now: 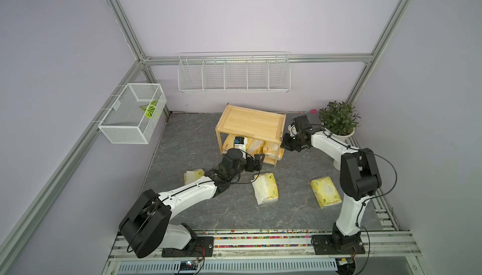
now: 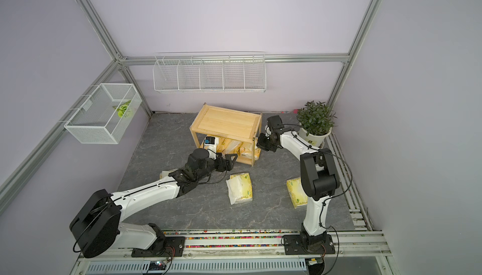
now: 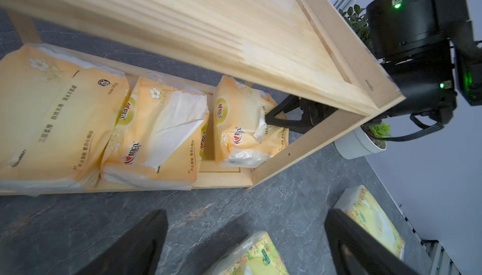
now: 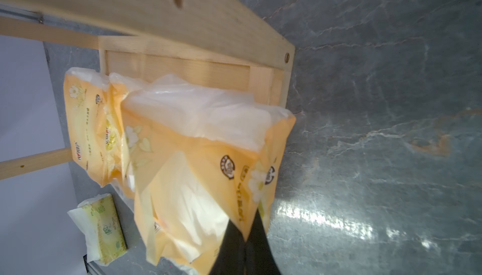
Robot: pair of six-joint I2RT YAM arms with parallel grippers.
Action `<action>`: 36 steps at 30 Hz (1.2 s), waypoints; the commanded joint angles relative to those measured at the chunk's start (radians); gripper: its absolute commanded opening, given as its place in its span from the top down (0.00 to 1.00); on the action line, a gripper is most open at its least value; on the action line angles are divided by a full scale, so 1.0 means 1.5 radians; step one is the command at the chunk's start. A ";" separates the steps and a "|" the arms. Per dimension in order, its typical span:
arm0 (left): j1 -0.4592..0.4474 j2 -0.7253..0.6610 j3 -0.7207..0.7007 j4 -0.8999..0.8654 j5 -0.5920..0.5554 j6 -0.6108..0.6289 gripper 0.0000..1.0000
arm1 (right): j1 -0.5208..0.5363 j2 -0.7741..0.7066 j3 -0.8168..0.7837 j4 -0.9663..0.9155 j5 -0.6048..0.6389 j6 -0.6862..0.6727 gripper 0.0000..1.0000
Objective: Place the tissue boxes on the shelf by color
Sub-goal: Adjust the box of tissues on the shelf.
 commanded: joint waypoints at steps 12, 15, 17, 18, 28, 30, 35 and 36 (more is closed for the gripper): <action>0.000 -0.027 0.013 -0.024 0.004 0.015 0.00 | 0.015 -0.058 -0.035 0.015 -0.014 -0.002 0.31; 0.000 -0.038 0.025 -0.045 0.001 0.015 0.00 | 0.008 -0.093 -0.069 0.028 -0.013 0.011 0.24; 0.000 -0.047 0.034 -0.062 -0.002 0.015 0.00 | 0.000 -0.109 -0.094 0.039 -0.013 0.020 0.24; 0.000 -0.052 0.040 -0.071 -0.005 0.015 0.00 | -0.005 -0.116 -0.106 0.043 -0.009 0.024 0.23; 0.000 -0.113 0.071 -0.130 -0.016 0.020 0.00 | -0.036 -0.100 -0.151 0.108 -0.051 0.085 0.25; 0.000 -0.124 0.076 -0.137 -0.024 0.023 0.00 | -0.035 -0.086 -0.150 0.117 -0.055 0.096 0.26; 0.001 -0.141 0.104 -0.173 -0.074 0.019 0.00 | -0.015 -0.047 -0.136 0.153 -0.078 0.132 0.27; 0.003 -0.140 0.112 -0.182 -0.082 0.020 0.00 | -0.008 -0.039 -0.130 0.157 -0.081 0.137 0.28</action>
